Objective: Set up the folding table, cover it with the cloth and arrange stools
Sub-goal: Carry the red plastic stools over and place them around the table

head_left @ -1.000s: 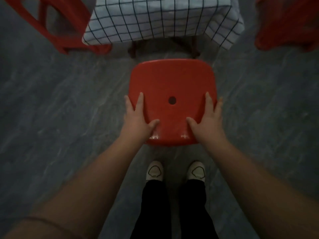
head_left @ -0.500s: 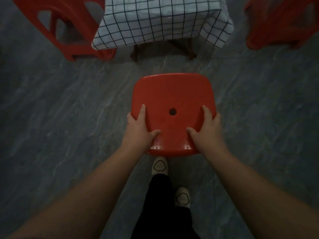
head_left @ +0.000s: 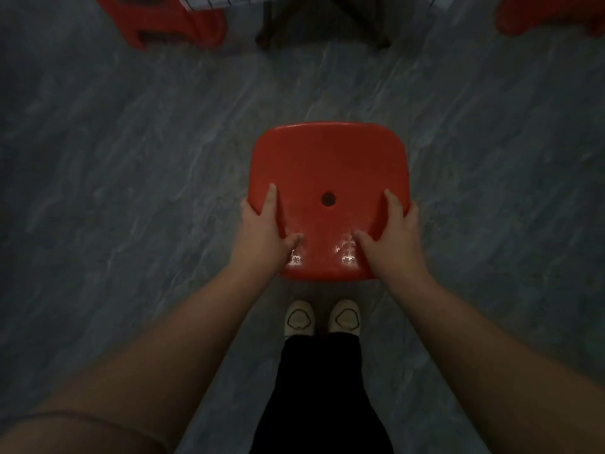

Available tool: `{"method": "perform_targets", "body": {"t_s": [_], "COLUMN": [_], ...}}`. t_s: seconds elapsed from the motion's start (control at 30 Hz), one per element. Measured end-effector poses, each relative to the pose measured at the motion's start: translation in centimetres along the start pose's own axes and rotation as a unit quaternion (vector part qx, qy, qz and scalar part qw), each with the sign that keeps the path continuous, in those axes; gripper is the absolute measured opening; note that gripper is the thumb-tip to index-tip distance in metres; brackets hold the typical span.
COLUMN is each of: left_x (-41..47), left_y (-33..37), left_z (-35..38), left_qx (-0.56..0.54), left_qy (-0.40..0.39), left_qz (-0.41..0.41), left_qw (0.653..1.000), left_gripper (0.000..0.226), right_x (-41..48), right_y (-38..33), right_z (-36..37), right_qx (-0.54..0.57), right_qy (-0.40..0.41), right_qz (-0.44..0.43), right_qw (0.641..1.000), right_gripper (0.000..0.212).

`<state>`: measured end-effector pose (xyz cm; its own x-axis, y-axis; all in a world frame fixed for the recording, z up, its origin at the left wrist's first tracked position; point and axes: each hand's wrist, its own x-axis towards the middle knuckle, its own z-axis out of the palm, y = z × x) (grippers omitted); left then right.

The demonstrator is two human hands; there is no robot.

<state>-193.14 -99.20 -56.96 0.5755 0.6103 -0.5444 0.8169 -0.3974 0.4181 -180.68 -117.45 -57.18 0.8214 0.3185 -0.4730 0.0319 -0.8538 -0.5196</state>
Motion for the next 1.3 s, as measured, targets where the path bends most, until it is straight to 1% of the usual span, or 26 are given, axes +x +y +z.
{"method": "perform_targets", "body": {"t_s": [0.3,0.43,0.57,0.67,0.73,0.83,0.93,1.07,1.13,1.2,1.3], "left_x": [-1.7,-1.7,-1.8,-2.0,-2.4,-3.6,-5.7,-10.7,-13.9,-17.1,-21.3], "left_y": [-2.8,-3.0,-2.9,-2.4,-1.4,1.0,3.7,8.2,10.1,11.7,14.2], "left_z": [2.1,2.3,2.4,1.9,0.9,-2.0,-6.4,-14.0,-17.7,-20.8,-25.2], "left_qx": [-0.023,-0.01,0.018,0.045,0.066,0.065,0.062,0.127,0.157,0.163,0.158], "left_qy": [-0.01,-0.011,-0.021,-0.046,-0.054,-0.039,-0.024,0.011,0.026,0.043,0.08], "left_qz": [0.007,0.007,0.011,-0.006,-0.017,-0.001,0.026,0.056,0.062,0.069,0.083], "left_qw": [1.0,1.0,1.0,0.998,0.996,0.997,0.997,0.99,0.985,0.983,0.981], "left_gripper": [0.108,0.108,0.109,0.106,0.099,0.086,0.081,0.076,0.076,0.08,0.072], "right_x": [-2.5,-2.7,-2.9,-2.8,-2.6,-2.8,-4.2,-7.5,-9.5,-11.9,-16.3], "right_y": [1.1,1.3,1.3,1.1,0.8,-0.5,-3.6,-9.4,-11.9,-14.3,-18.0], "right_z": [1.5,1.7,1.7,1.3,0.3,-2.8,-7.2,-14.3,-18.0,-21.6,-26.8], "right_qx": [-0.013,-0.011,-0.037,-0.067,-0.074,-0.098,-0.128,-0.152,-0.156,-0.152,-0.138], "right_qy": [-0.007,-0.01,-0.015,-0.048,-0.085,-0.13,-0.135,-0.112,-0.088,-0.054,-0.025], "right_qz": [-0.002,0.003,0.001,0.011,0.024,0.011,-0.017,-0.084,-0.118,-0.152,-0.18], "right_qw": [1.0,1.0,0.999,0.997,0.993,0.987,0.982,0.978,0.977,0.975,0.974], "right_gripper": [0.09,0.089,0.09,0.091,0.088,0.08,0.076,0.078,0.075,0.076,0.07]}}
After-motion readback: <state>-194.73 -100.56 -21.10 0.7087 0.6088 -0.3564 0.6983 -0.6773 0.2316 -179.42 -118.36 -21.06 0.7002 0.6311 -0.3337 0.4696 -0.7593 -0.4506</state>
